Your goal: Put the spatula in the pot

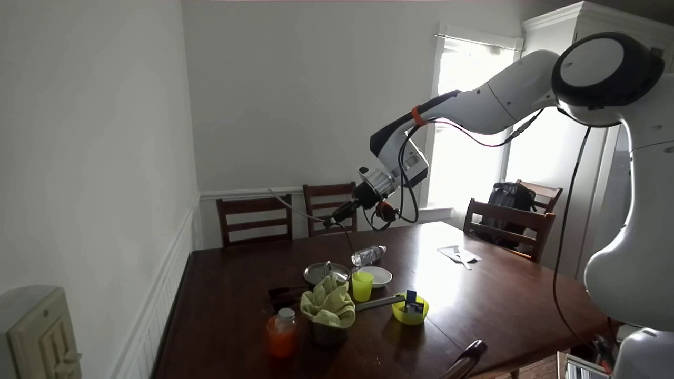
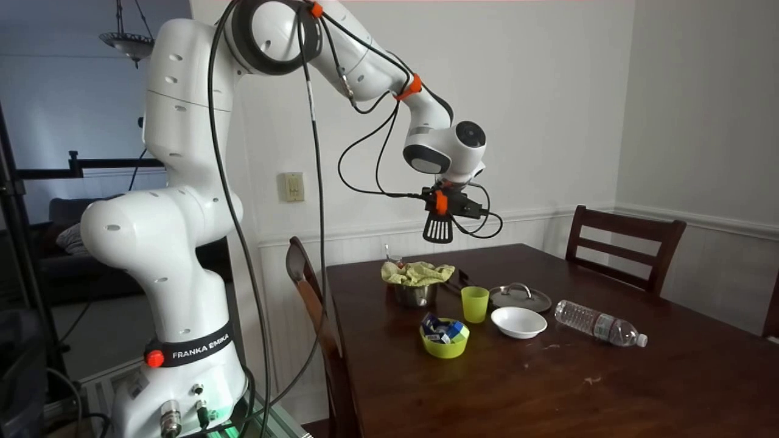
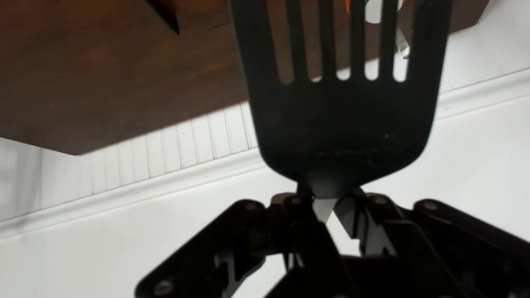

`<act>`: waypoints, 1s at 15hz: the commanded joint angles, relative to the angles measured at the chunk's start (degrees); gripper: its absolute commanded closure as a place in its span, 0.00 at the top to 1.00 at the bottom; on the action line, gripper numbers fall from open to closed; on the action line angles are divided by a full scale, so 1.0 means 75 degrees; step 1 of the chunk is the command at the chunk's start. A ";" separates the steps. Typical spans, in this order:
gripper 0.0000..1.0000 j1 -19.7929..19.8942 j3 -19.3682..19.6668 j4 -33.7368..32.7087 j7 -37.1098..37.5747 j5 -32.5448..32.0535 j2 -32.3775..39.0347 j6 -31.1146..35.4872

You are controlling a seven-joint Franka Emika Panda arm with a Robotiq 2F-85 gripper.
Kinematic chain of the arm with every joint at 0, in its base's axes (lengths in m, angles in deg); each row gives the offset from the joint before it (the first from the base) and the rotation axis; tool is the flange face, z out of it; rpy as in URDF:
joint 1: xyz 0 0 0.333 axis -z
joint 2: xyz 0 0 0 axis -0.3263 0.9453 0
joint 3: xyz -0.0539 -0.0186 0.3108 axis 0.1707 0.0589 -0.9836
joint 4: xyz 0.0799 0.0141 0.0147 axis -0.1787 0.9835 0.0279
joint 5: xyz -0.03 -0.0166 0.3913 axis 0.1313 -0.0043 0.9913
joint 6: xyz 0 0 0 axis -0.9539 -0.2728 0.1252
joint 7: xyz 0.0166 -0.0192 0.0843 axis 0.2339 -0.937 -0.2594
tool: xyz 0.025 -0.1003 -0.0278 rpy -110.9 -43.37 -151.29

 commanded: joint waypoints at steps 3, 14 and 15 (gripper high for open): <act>0.04 -0.3080 0.2821 -0.0403 0.0345 0.1004 0.0213 0.0904; 0.04 -0.6251 0.5328 -0.0721 0.0652 0.2244 0.1080 0.0371; 0.04 -0.6329 0.5385 -0.0769 0.0617 0.2449 0.1209 0.0436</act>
